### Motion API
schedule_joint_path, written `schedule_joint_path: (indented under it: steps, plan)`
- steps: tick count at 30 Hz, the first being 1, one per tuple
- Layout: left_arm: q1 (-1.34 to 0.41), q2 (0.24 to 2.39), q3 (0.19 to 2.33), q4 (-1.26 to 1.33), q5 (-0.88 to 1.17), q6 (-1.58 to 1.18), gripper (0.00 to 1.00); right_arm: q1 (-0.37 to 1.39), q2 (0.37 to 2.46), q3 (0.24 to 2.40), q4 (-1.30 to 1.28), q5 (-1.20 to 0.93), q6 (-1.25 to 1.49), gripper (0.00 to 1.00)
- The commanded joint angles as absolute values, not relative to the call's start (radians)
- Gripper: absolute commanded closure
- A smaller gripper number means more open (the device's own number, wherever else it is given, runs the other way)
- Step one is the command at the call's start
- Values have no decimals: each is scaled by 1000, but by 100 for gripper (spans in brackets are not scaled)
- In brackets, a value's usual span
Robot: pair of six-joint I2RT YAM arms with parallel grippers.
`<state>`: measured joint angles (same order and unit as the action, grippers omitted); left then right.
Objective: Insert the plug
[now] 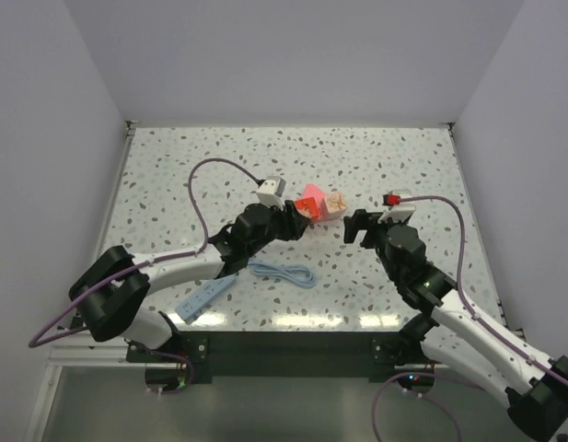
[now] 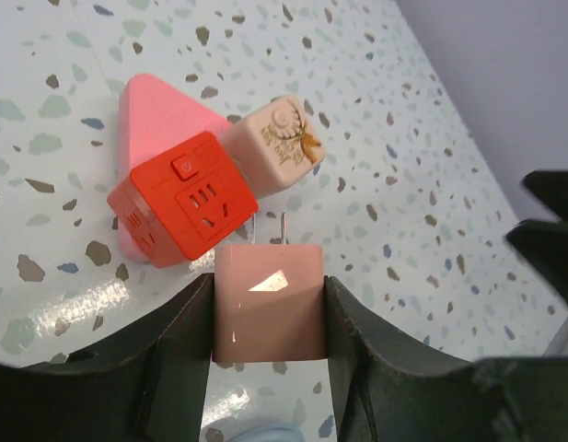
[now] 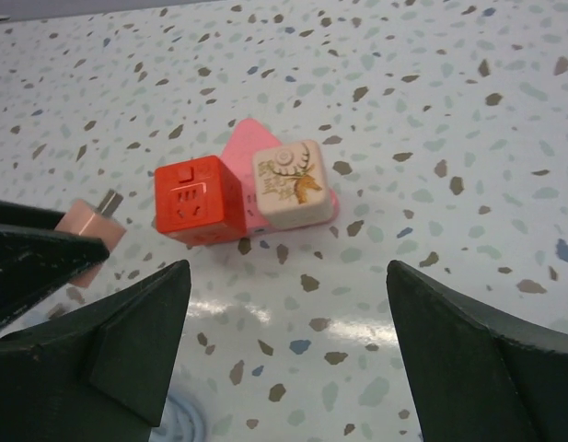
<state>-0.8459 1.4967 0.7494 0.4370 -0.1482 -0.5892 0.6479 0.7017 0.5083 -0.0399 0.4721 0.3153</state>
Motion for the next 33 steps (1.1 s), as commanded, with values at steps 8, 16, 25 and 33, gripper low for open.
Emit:
schedule_joint_path:
  steps: [8, 16, 25, 33]
  plan:
    - [-845, 1316, 779, 355, -371, -1058, 100, 762, 853, 468, 418, 319, 443, 16]
    - [-848, 1313, 815, 253, -388, -1299, 100, 907, 974, 486, 575, 397, 403, 16]
    - [-925, 1301, 810, 247, -485, -1419, 100, 942, 1057, 499, 675, 422, 370, 17]
    - [-1005, 1267, 769, 331, -554, -1445, 100, 954, 1114, 509, 707, 446, 364, 21]
